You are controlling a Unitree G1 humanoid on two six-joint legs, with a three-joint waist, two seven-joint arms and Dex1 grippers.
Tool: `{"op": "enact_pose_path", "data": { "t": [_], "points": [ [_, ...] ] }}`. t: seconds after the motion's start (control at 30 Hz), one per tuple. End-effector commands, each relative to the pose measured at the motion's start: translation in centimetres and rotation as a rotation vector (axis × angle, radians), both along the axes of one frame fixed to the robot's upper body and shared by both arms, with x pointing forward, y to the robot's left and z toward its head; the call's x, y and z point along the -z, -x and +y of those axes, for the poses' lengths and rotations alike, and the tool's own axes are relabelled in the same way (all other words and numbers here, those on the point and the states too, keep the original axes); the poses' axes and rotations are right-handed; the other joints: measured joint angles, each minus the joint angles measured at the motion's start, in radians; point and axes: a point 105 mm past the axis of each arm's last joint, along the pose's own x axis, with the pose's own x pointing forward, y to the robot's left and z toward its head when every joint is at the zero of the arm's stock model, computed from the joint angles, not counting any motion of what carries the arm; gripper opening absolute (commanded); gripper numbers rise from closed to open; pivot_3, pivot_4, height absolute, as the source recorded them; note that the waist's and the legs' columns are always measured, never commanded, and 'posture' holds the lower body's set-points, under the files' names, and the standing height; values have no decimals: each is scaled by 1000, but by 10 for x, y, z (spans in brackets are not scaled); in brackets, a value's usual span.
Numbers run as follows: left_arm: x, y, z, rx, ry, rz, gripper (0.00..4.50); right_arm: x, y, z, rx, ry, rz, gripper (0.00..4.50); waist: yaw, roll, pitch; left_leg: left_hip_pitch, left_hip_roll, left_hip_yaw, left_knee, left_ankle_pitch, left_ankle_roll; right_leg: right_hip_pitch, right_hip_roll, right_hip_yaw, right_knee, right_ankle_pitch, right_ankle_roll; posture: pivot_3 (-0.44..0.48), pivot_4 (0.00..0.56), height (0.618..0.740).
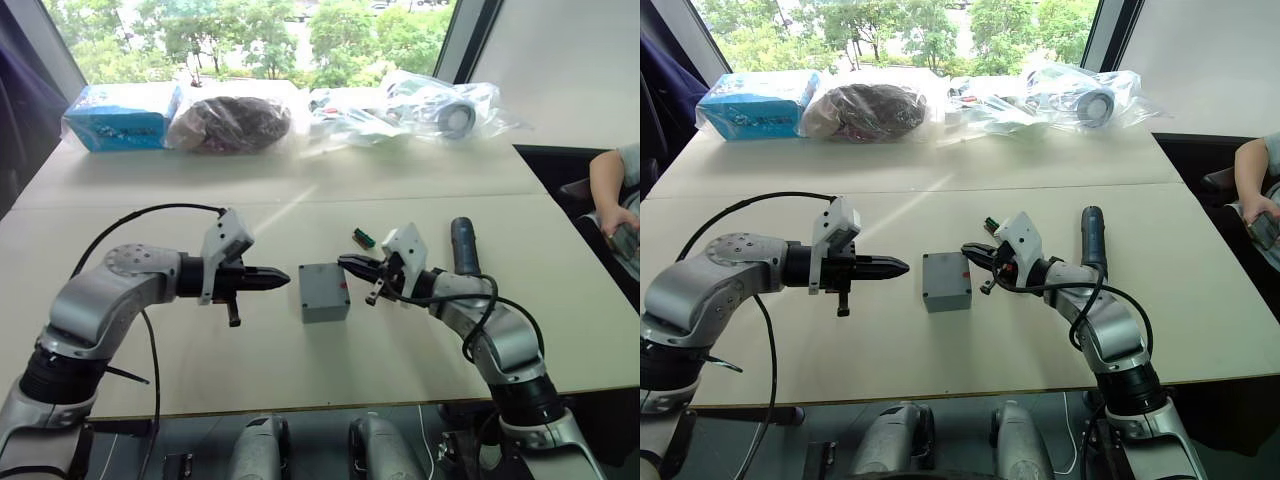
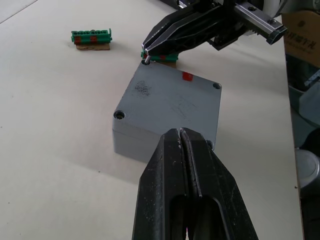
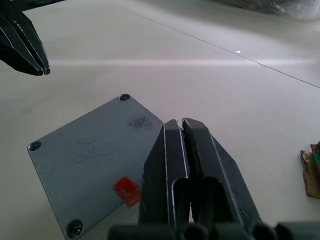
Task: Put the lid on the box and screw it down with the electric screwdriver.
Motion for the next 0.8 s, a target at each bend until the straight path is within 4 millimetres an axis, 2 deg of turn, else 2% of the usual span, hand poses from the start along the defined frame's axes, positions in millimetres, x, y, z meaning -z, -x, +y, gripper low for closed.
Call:
{"op": "enact_pose_path", "data": {
  "t": [0.03,0.4,0.43,0.47,0.53,0.57,0.67,0.77,0.8],
  "points": [
    [-8,-1,-2,7,0,-46,0,-9,-1,4,-11,-12,-40,25,0,0,0,0,0,0,0,0,0,0,0,0,0,0,0,0,150,740],
    [-8,-2,-3,5,5,-49,0,-2,-6,1,13,8,-20,25,0,0,0,0,0,0,0,0,0,0,0,0,0,0,0,0,150,740],
    [-8,-2,-3,4,5,-49,0,-3,-7,1,13,10,-21,541,0,0,0,0,0,0,0,0,0,0,0,0,0,0,0,0,150,740],
    [-8,-2,-3,4,6,-49,0,-3,-7,0,13,11,-22,703,0,0,0,0,0,0,0,0,0,0,0,0,0,0,0,0,150,740],
    [-7,-2,-4,4,8,-49,0,-5,-7,0,14,9,-23,1614,0,0,0,0,0,0,0,0,0,0,0,0,0,0,0,0,150,740],
    [-8,-2,-4,5,10,-49,0,-7,-7,0,13,7,-24,1902,0,0,0,0,0,0,0,0,0,0,0,0,0,0,0,0,150,740],
    [-7,-3,-5,4,15,-48,0,-11,-9,-2,19,5,-29,3146,0,0,0,0,0,0,0,0,0,0,0,0,0,0,0,0,150,740],
    [-7,-3,-6,5,26,-48,0,-17,-10,-8,30,6,-31,4151,1,0,0,0,0,0,0,0,0,0,0,0,0,0,0,0,150,740],
    [-7,-3,-7,6,30,-49,0,-20,-10,-10,36,1,-28,4151,1,0,0,0,0,0,0,0,0,0,0,0,0,0,0,0,150,740]
  ]
}}
